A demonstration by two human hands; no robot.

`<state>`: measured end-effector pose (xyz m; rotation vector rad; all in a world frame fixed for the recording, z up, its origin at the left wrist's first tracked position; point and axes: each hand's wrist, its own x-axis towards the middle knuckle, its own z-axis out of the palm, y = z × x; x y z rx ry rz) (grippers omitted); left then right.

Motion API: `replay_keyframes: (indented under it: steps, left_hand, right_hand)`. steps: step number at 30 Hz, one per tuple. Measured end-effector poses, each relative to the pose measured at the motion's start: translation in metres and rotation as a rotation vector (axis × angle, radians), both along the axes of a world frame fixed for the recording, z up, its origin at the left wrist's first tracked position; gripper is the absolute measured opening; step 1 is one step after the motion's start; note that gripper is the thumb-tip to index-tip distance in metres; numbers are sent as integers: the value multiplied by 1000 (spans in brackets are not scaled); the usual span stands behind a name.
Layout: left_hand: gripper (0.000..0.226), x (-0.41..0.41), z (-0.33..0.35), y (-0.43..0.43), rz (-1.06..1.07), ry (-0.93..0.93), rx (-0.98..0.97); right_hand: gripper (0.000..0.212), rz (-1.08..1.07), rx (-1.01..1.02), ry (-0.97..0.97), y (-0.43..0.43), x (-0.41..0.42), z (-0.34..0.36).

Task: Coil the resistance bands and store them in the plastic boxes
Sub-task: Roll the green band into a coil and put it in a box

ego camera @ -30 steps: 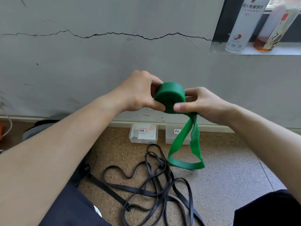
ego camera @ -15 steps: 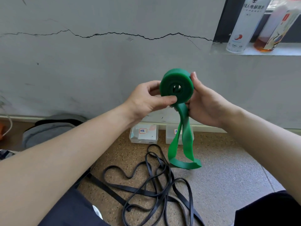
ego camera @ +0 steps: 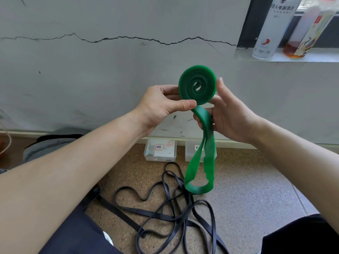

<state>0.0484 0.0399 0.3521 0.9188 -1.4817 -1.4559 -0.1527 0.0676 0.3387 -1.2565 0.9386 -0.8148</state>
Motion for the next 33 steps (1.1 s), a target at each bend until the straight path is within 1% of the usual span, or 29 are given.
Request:
replay_keyframes:
  steps: [2,3,4,5,8,9,11,13,15,16,20,21,23,24,26,27,29,31,32,33]
  left_hand:
    - [33,4,0,-1,15,-14,11]
    - [33,5,-1,-2,23,-21,15]
    - [34,7,-1,-3,28,-31,20]
    - [35,8,-1,-3,28,-44,24]
    - [42,10,0,-4,33,-55,25]
    - [43,11,1,-5,36,-58,28]
    - [39,13,2,-7,27,-97,18]
    - [39,14,3,-6,-6,-201,-26]
    - [41,15,5,-4,-59,-307,-71]
    - [42,15,7,-4,-86,-348,-87]
    - [42,18,16,-4,-163,-510,-162]
    - [41,18,18,-3,-178,-559,-184]
    - [38,18,22,0,-178,-627,-222]
    - [37,18,23,0,-158,-628,-232]
    - [35,17,20,3,-86,-556,-217]
    - [34,16,16,5,-38,-484,-173]
    - [34,9,5,9,35,-247,1]
    - [36,-3,-5,15,54,26,162]
    - [37,-9,-9,16,72,111,185]
    - [38,-13,-10,16,95,155,179]
  right_hand:
    - [45,-2,-120,185,1,-2,-1]
    - [42,-13,-181,296,1,-2,-2]
    - [45,-26,-230,391,1,-2,-3]
    - [43,-51,-266,457,0,-1,-3]
    - [21,-151,-294,528,-4,-1,-1]
    - [19,-170,-304,552,-5,-2,1]
    - [25,-189,-326,614,-7,-8,3]
    - [27,-189,-317,619,-7,-12,6]
    - [21,-149,-296,586,-5,-12,8]
    - [22,-120,-293,578,-5,-12,7]
    - [43,-31,-276,576,-2,-10,7]
    - [44,-11,-278,574,-3,-10,5]
    - [38,-7,-282,539,-3,-7,2]
    - [35,-16,-272,488,-3,-6,0]
    - [30,-37,-253,363,-2,-3,-5]
    - [25,-49,-248,301,-2,-1,-6]
    - [16,-80,-235,174,-3,4,-9]
    - [15,-124,-190,28,-4,10,-10]
    - [15,-152,-163,-36,-5,13,-10]
    - [15,-177,-141,-79,-5,15,-10]
